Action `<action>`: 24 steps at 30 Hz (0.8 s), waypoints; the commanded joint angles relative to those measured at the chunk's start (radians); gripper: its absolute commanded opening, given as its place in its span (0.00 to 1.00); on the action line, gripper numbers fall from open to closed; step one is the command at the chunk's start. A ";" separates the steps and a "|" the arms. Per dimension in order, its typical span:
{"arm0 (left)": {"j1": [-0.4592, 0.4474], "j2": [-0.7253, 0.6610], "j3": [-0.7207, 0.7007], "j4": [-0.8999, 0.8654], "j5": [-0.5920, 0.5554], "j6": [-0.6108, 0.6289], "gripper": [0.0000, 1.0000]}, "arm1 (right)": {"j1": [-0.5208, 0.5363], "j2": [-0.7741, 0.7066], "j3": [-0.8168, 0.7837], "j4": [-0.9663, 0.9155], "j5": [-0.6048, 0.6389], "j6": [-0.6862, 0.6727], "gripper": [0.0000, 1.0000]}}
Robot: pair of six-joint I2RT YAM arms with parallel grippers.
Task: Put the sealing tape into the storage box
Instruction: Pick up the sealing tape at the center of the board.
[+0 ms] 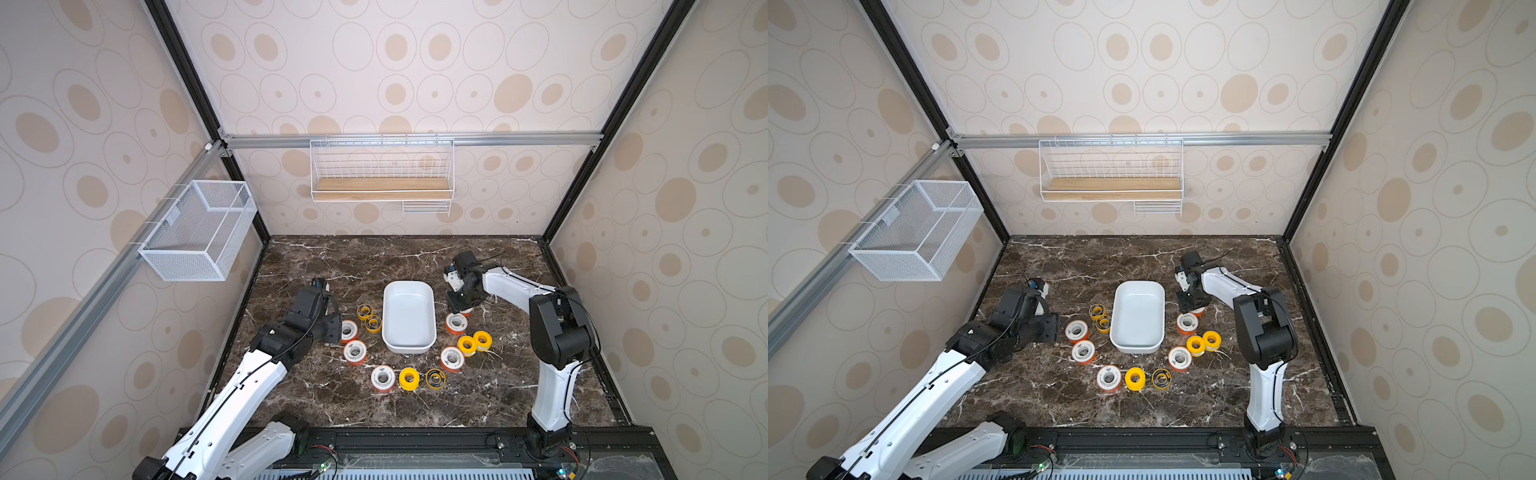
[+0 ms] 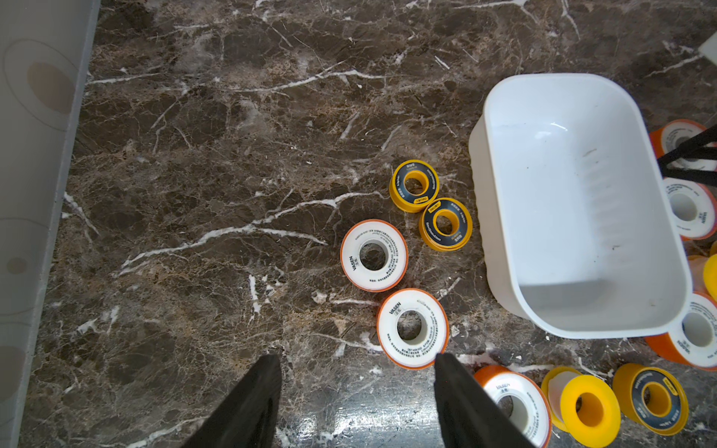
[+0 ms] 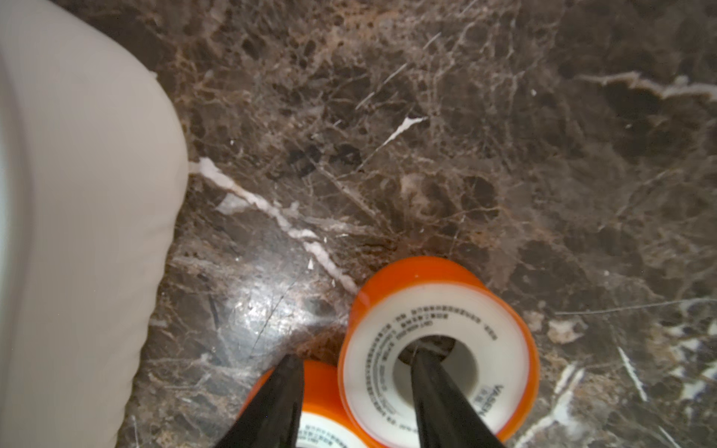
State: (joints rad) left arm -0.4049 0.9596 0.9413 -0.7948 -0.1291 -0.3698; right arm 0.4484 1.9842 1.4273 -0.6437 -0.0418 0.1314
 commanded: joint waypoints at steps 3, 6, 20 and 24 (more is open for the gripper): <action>0.009 0.006 0.014 -0.018 0.007 0.021 0.67 | 0.008 0.034 0.034 -0.041 0.037 0.005 0.46; 0.011 0.009 0.014 -0.018 0.010 0.022 0.67 | 0.007 0.047 0.039 -0.040 0.039 0.008 0.45; 0.012 0.014 0.014 -0.020 0.018 0.024 0.67 | -0.001 0.025 0.037 -0.011 -0.016 0.046 0.36; 0.013 0.014 0.014 -0.021 0.019 0.025 0.67 | -0.045 -0.004 0.017 0.022 -0.128 0.071 0.32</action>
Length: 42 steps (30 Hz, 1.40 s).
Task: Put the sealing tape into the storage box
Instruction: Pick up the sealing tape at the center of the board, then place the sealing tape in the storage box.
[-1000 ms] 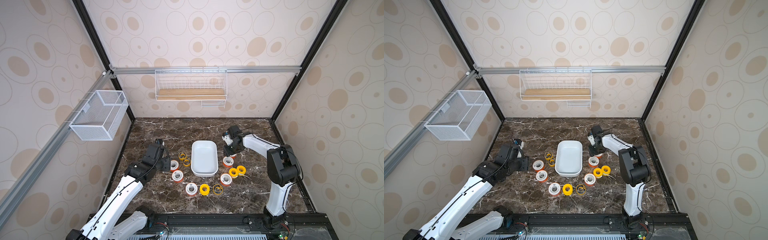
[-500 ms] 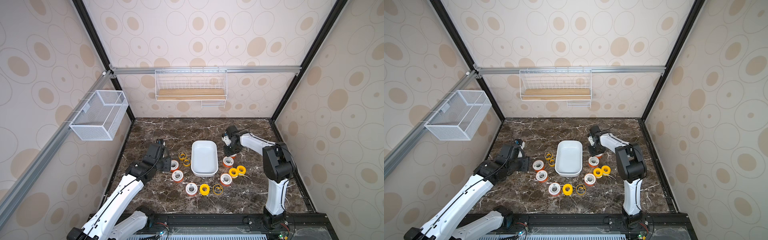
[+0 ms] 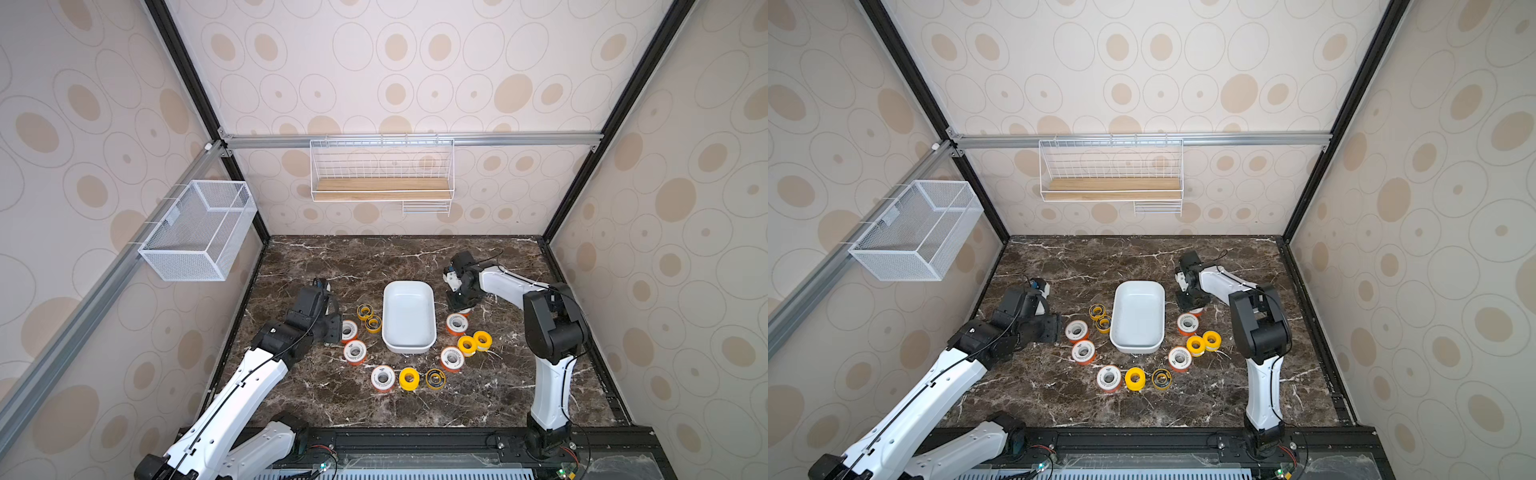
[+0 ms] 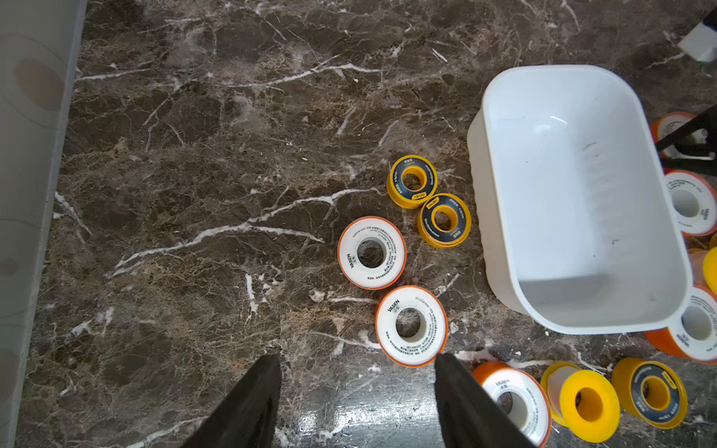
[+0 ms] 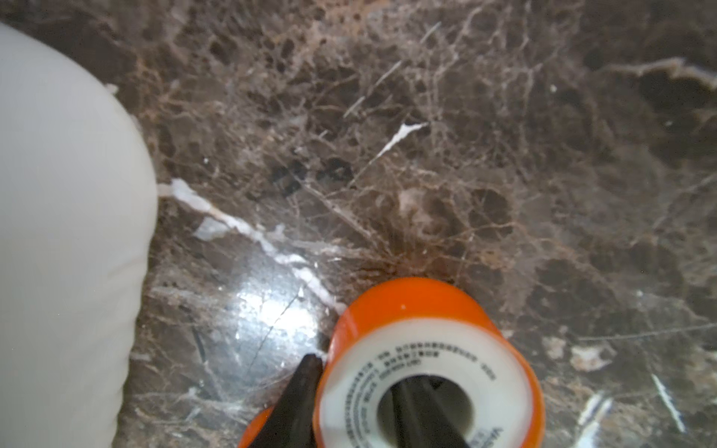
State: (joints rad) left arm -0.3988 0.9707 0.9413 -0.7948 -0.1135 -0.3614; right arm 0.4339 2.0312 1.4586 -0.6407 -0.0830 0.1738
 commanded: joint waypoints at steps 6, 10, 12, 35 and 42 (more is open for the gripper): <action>0.007 0.002 0.016 -0.021 -0.002 0.014 0.67 | -0.057 -0.104 -0.024 0.024 -0.109 0.030 0.31; 0.009 0.002 0.016 -0.021 -0.001 0.015 0.67 | -0.060 -0.141 -0.014 0.009 -0.140 0.024 0.31; 0.011 0.002 0.017 -0.021 0.000 0.015 0.67 | -0.061 -0.165 -0.010 0.017 -0.196 0.022 0.31; 0.039 0.020 0.019 -0.014 0.053 0.021 0.67 | 0.168 -0.107 0.159 0.006 -0.352 -0.114 0.32; 0.046 0.020 0.018 -0.014 0.060 0.021 0.67 | 0.221 -0.005 0.235 -0.051 -0.215 -0.131 0.31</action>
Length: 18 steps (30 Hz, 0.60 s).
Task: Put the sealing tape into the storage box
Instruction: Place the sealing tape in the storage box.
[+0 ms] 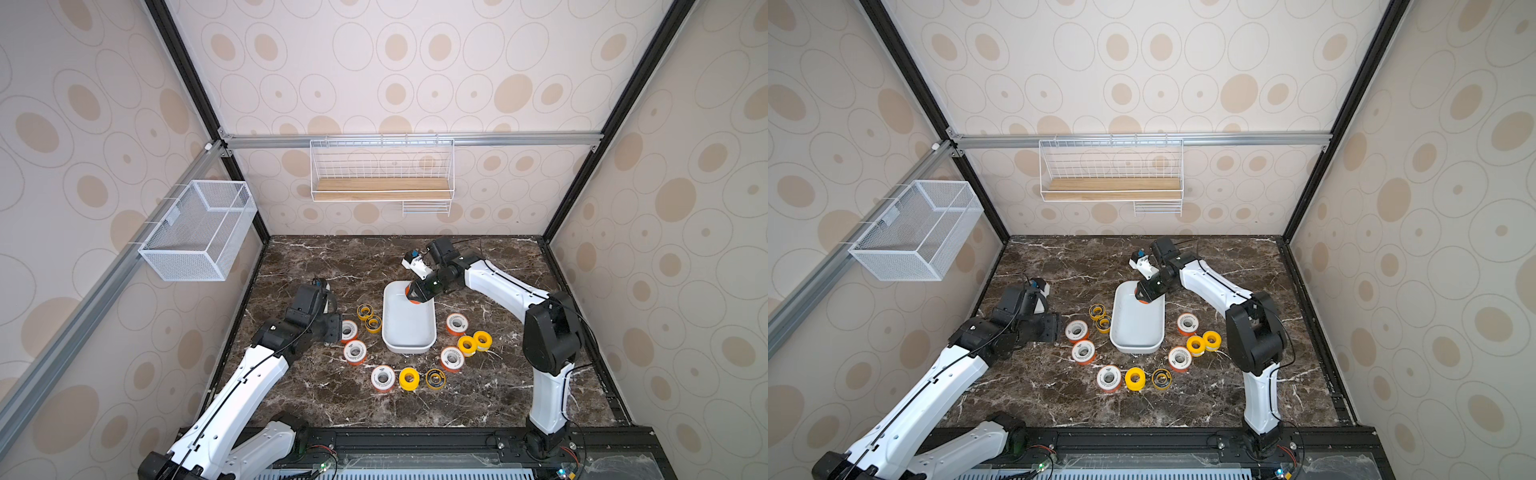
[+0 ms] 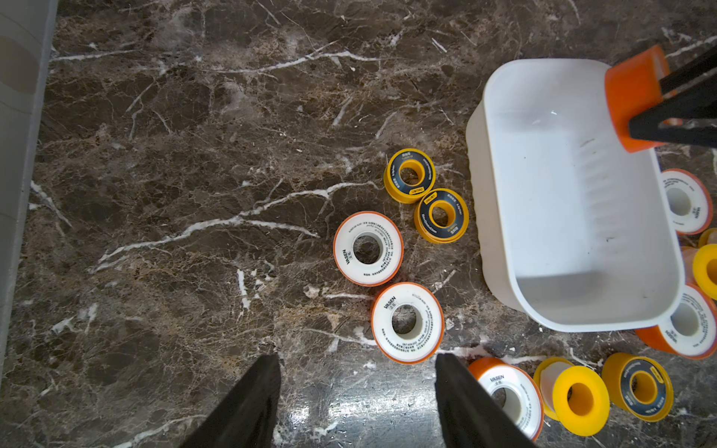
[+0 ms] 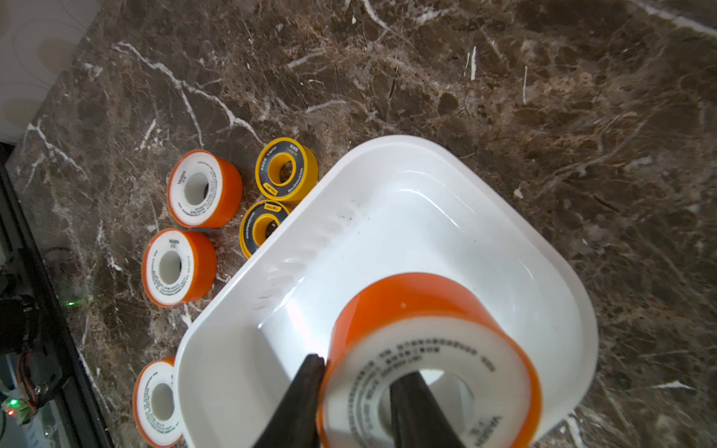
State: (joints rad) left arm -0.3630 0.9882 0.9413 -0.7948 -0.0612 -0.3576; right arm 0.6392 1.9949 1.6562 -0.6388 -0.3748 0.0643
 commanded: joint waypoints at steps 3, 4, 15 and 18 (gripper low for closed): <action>0.012 0.001 0.017 -0.012 0.010 0.017 0.67 | 0.032 0.069 0.069 -0.082 0.158 -0.026 0.31; 0.013 0.001 0.017 -0.013 0.011 0.017 0.67 | 0.036 0.080 0.078 -0.091 0.171 -0.026 0.31; 0.014 -0.002 0.016 -0.010 0.020 0.020 0.67 | 0.050 0.175 0.142 -0.129 0.293 -0.004 0.31; 0.013 -0.001 0.016 -0.011 0.021 0.020 0.67 | 0.051 0.194 0.152 -0.128 0.300 -0.003 0.32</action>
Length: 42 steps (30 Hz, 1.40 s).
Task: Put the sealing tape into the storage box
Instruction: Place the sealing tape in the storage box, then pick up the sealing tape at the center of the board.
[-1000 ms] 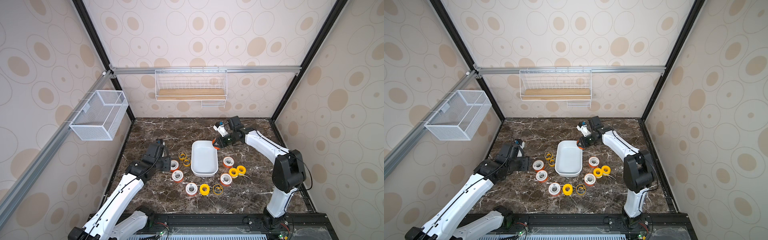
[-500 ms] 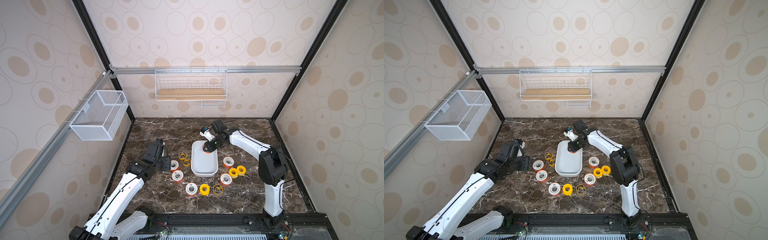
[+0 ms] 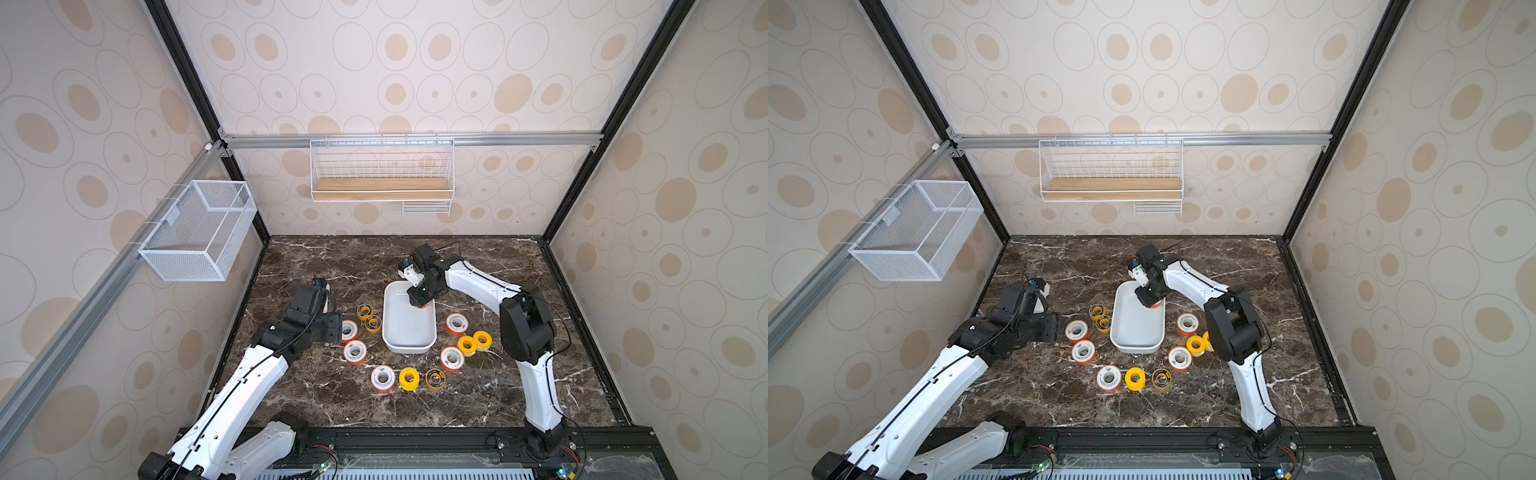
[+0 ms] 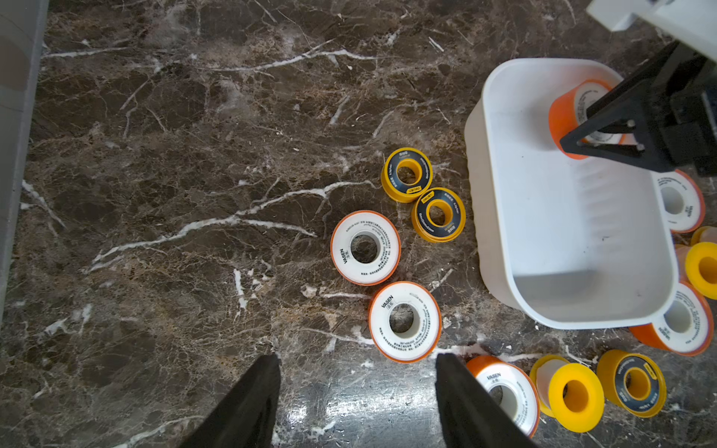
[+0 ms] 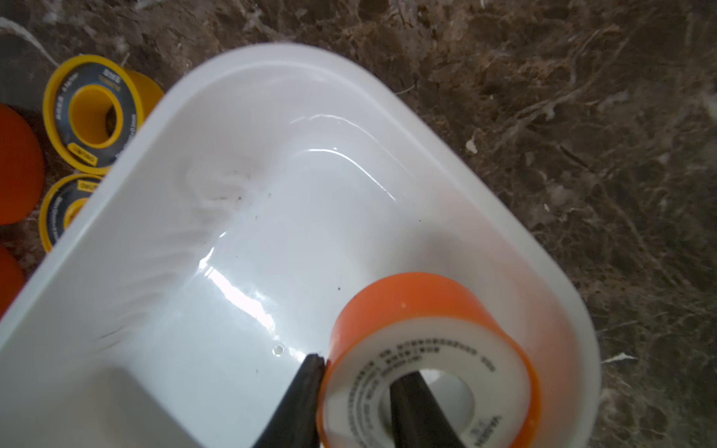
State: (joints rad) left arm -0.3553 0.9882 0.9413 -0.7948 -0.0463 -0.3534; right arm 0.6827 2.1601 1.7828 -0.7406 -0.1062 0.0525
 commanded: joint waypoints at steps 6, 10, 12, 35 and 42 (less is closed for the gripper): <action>0.009 0.000 0.016 -0.010 0.006 0.016 0.68 | 0.009 0.062 0.051 -0.037 0.052 0.009 0.32; 0.010 0.001 0.016 -0.011 0.006 0.016 0.68 | 0.009 0.075 0.061 -0.049 0.074 0.009 0.38; 0.009 0.002 0.016 -0.011 0.008 0.016 0.68 | 0.009 0.074 0.061 -0.052 0.075 0.010 0.45; 0.013 0.066 0.021 -0.017 0.039 0.007 0.68 | -0.129 -0.637 -0.621 0.365 -0.088 0.073 0.59; 0.013 0.109 -0.042 0.069 0.065 -0.166 0.67 | -0.201 -0.848 -0.949 0.554 -0.035 0.130 0.60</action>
State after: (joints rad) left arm -0.3485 1.0813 0.9272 -0.7654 -0.0021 -0.4282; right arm 0.4957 1.3712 0.9012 -0.2970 -0.1696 0.1482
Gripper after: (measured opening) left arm 0.676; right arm 0.597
